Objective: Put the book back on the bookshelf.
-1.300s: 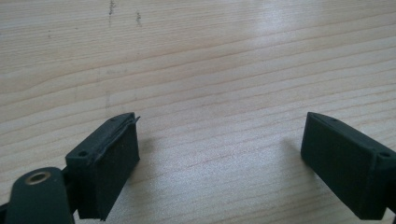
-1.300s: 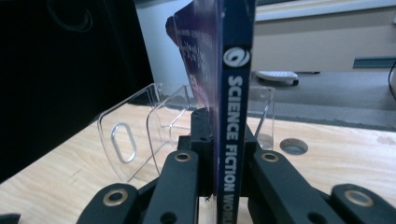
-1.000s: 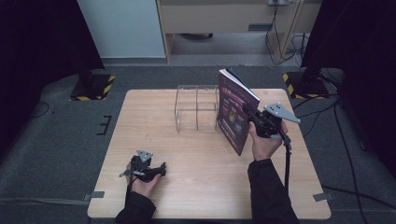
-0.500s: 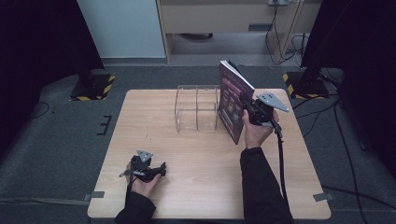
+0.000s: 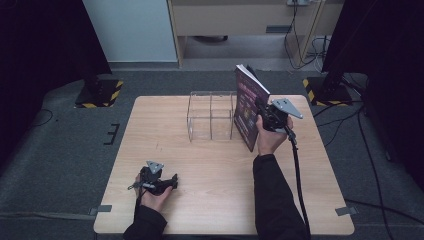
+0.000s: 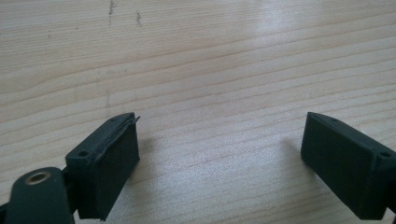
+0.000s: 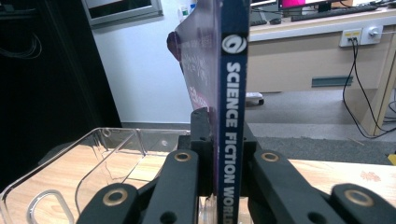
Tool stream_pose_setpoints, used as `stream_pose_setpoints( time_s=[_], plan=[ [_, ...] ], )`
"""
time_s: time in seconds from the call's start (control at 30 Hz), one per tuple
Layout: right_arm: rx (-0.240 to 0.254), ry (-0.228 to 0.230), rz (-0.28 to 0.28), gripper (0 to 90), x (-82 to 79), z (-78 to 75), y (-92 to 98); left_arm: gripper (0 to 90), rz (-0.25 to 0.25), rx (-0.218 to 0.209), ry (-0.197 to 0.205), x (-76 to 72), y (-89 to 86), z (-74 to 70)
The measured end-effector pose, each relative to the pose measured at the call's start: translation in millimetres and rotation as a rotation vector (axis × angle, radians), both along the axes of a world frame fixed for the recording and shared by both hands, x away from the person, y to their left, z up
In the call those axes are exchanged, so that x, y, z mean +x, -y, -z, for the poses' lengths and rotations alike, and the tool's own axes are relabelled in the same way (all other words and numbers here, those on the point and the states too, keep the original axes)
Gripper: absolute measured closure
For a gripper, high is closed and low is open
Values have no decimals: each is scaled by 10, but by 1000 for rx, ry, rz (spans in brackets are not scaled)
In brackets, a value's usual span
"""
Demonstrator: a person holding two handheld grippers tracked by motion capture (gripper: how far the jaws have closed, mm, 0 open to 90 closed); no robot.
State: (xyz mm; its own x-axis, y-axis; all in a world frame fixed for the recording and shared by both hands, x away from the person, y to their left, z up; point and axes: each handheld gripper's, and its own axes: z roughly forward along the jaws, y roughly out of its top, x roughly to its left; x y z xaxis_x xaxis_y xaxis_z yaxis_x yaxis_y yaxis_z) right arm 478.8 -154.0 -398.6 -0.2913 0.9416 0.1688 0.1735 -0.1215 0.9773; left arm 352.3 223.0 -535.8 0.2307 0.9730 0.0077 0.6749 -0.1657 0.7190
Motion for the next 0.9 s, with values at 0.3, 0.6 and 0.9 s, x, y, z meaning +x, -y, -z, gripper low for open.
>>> stream_pose_setpoints(
  time_s=[0.3, 0.6, 0.9],
  plan=[
    [8, 19, 16, 844, 20, 15, -16, 106, 0, 0, 0, 0, 0, 0],
    [-17, 15, 28, 840, -46, 130, 11, 106, 0, 0, 0, 0, 0, 0],
    [-38, -1, 23, 828, -152, 158, 65, 106, 0, 0, 0, 0, 0, 0]
  ],
)
